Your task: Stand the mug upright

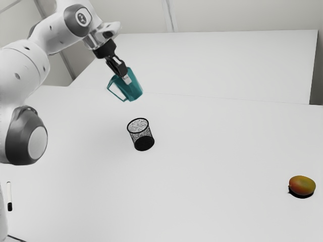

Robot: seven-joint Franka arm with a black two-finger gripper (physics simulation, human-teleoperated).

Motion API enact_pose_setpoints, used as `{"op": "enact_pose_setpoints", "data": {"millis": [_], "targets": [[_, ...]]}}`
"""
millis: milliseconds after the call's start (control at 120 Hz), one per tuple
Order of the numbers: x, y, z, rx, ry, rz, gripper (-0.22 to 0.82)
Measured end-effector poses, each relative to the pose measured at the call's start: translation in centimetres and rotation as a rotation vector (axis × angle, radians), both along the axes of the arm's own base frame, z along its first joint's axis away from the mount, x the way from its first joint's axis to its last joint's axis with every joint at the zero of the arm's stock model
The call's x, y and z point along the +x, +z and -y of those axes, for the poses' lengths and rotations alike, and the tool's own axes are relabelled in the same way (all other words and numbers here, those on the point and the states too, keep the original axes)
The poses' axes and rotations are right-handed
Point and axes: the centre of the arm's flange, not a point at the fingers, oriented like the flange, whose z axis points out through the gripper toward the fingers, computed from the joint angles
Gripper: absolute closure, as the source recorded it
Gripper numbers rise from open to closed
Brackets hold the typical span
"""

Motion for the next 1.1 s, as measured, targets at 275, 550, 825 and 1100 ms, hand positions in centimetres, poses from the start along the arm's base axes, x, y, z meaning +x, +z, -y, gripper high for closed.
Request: {"op": "enact_pose_setpoints", "data": {"millis": [275, 550, 825, 1100], "targets": [[-9.6, -7.2, 9.2, 0.179, -0.067, -0.062, 0.78], [-20.4, -15.4, 9.4, 0.325, 0.076, 0.028, 0.78], [-20.4, -16.8, 8.8, 0.256, 0.336, 0.165, 0.78], [-20.5, -16.3, 8.8, 0.201, 0.544, 0.124, 0.78]]}}
